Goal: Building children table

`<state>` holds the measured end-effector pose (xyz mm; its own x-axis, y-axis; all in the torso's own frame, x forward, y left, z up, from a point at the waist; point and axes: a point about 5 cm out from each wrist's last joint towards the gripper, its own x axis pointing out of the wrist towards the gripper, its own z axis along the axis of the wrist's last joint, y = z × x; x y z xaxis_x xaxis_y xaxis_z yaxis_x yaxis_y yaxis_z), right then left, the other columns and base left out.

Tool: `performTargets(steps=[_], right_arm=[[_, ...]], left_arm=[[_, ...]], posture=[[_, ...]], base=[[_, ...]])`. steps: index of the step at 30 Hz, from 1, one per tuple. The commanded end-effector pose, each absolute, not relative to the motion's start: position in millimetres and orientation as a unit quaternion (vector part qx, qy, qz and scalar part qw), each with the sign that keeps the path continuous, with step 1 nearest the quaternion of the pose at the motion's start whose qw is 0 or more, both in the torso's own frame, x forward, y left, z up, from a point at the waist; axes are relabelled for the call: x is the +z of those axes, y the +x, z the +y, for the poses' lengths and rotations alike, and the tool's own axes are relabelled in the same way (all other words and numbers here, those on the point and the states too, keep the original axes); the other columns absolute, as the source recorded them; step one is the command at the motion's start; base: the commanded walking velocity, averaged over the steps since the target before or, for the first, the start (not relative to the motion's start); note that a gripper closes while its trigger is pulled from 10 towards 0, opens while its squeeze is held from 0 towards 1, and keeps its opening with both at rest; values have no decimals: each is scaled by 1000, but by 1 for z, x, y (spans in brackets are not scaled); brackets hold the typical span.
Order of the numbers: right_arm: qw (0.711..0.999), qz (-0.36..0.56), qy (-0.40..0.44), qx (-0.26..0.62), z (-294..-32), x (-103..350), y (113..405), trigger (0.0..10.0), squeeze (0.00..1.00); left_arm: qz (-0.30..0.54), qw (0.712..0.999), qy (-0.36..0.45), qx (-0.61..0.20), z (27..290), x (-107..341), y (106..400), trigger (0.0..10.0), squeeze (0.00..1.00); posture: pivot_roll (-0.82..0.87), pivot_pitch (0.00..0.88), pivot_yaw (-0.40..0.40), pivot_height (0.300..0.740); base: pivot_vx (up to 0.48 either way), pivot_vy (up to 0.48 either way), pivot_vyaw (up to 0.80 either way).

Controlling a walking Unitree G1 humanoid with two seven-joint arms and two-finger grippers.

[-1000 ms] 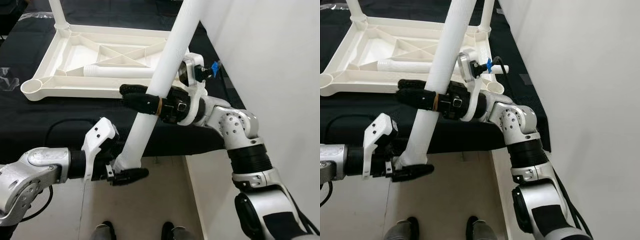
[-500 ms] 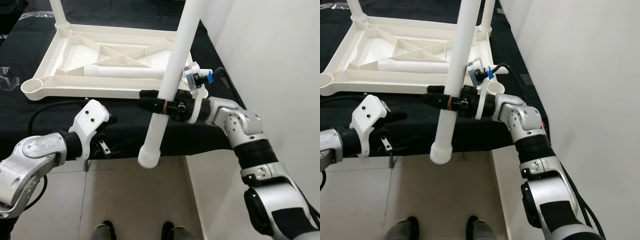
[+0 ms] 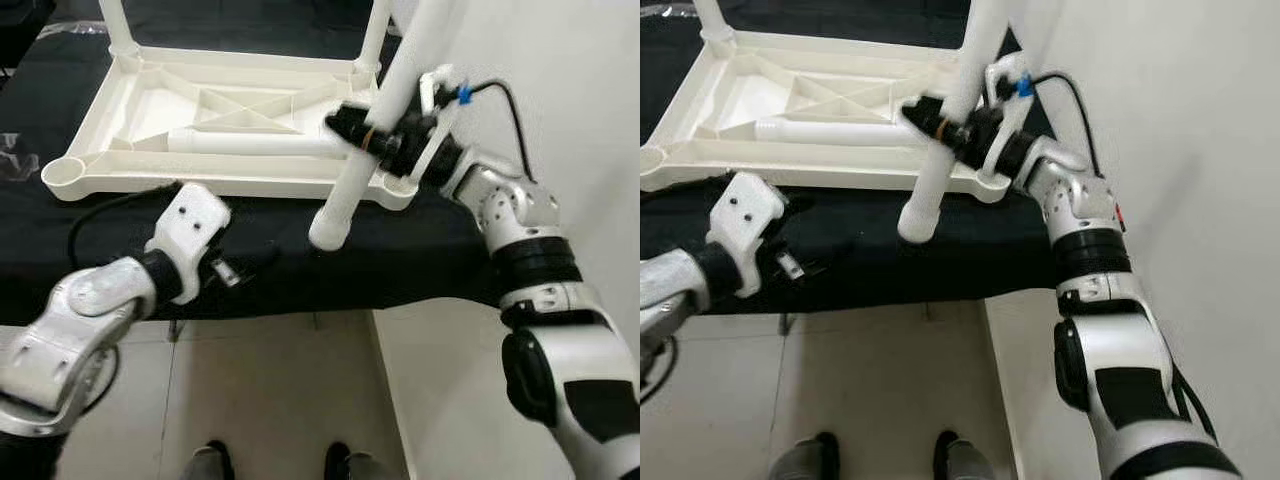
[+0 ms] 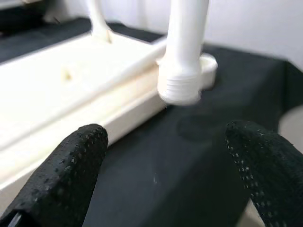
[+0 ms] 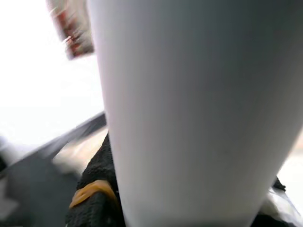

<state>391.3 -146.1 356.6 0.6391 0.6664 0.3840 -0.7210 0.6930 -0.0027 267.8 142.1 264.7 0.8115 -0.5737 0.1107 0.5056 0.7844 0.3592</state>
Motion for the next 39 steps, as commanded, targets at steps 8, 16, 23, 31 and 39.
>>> performTargets(steps=[8,16,23,31,39], right_arm=[[943,-215,-4,252,-165,372,397,0,0],[970,-195,-58,130,-182,365,406,10000,0],[975,-196,-38,100,-187,364,410,10000,0],[979,-181,-13,97,-182,353,414,10000,0],[976,-167,-7,138,-168,345,416,10000,0]], left_arm=[[-116,952,101,-265,118,252,257,10000,0],[-103,954,78,-272,94,237,242,10000,0],[-99,955,60,-275,82,232,235,10000,0],[-95,957,46,-270,73,229,228,10000,0],[-93,958,46,-266,74,228,228,10000,0]], posture=[[61,243,-100,740],[54,238,-100,740],[54,238,-104,740],[58,232,-110,740],[59,232,-112,740]], base=[[0,0,0],[0,0,0],[0,0,0],[0,0,0],[0,0,0]])
